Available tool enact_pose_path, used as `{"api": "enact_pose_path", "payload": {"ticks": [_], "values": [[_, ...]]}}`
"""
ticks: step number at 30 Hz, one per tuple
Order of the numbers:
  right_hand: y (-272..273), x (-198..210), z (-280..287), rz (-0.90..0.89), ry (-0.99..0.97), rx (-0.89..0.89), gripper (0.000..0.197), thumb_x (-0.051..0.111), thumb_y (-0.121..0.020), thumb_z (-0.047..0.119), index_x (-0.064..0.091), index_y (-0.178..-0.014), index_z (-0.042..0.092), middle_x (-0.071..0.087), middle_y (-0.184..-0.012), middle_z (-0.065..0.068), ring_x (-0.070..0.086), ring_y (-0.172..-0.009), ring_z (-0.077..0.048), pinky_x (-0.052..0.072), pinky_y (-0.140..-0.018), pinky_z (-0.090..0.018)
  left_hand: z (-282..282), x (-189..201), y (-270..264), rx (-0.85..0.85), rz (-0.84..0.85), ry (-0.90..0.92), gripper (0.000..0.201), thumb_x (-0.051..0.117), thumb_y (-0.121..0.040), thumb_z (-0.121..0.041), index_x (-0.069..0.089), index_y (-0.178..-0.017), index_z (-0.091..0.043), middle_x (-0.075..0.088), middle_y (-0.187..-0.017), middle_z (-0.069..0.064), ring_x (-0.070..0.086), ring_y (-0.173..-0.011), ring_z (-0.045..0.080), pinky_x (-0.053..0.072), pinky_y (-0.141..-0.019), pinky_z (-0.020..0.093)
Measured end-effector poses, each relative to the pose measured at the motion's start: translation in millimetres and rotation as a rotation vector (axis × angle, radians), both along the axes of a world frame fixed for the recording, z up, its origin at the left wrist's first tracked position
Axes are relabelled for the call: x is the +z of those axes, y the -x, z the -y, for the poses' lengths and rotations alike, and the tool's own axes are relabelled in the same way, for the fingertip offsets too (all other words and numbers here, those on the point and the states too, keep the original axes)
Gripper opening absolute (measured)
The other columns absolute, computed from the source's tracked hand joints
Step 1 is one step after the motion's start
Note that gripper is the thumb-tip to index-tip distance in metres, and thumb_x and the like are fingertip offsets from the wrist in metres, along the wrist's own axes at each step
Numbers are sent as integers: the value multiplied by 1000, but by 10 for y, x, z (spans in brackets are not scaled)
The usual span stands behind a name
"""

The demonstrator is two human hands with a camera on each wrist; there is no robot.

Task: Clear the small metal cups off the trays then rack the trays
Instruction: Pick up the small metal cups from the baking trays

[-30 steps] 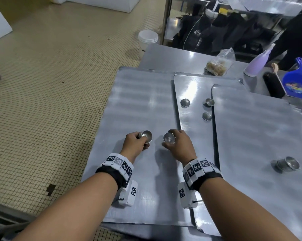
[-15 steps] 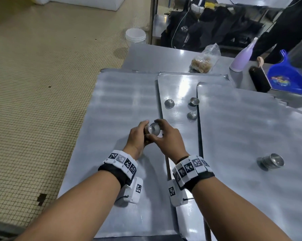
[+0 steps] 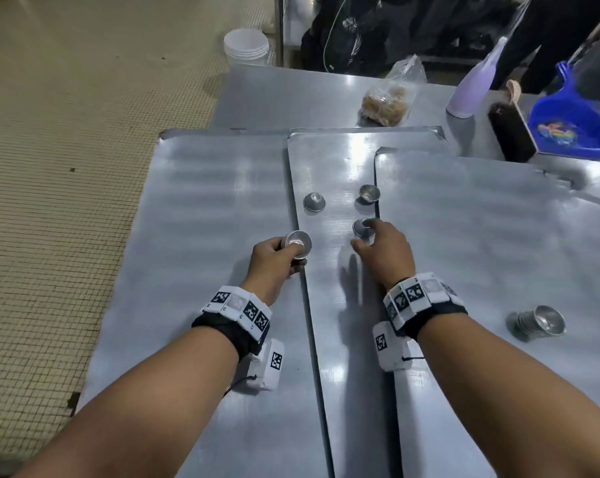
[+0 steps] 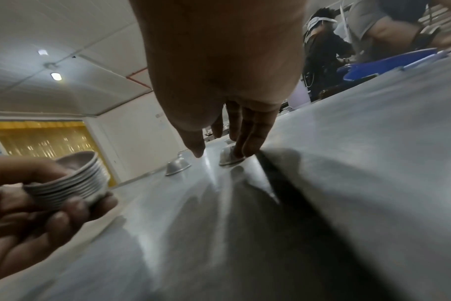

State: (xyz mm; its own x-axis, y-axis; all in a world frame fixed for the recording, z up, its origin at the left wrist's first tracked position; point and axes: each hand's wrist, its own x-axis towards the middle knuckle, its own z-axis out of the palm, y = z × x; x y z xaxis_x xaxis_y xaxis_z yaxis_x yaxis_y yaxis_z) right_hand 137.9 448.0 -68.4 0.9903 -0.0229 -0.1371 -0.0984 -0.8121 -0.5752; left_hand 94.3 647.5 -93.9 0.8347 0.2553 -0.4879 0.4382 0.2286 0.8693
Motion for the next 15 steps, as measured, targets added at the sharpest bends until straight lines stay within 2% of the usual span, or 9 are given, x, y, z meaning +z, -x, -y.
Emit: {"api": "enact_pose_path", "payload": {"ticks": [4,7,9,11,15], "values": [[-225,-62,56,-49,158,96,32,60,-86,22,62,-117,16,61,-124,-11,59,-111,-36,47,-87,-39,1,-68,-48,-26,-11,-46,8,64,-90,-5,72,-92,-5,69,-80,9,68,-66,20,55,-72,36],[-301,-136,34,-79,268,158,34,55,-91,24,56,-125,16,53,-132,-14,58,-111,-39,45,-88,-40,-24,-95,-48,-20,-6,-56,9,64,-90,-5,72,-93,-3,68,-80,10,68,-64,19,56,-72,36],[-309,-172,0,-72,314,176,28,53,-94,29,57,-119,16,51,-130,-14,59,-105,-41,46,-84,-41,-50,-113,-38,-14,-3,-49,10,64,-90,-4,73,-94,-3,68,-81,11,67,-64,19,57,-69,32],[-298,-191,-50,-76,312,194,27,54,-94,31,58,-115,13,51,-126,-14,59,-102,-41,46,-81,-41,-68,-126,-18,-9,-3,-41,10,65,-88,-4,73,-94,-3,69,-81,12,67,-67,20,55,-67,30],[-214,-200,-158,-39,217,211,30,60,-91,25,54,-115,8,58,-118,-15,58,-103,-38,42,-80,-39,-75,-110,31,7,-1,-27,10,65,-89,-3,73,-95,-3,71,-80,10,69,-70,20,57,-71,33]]}}
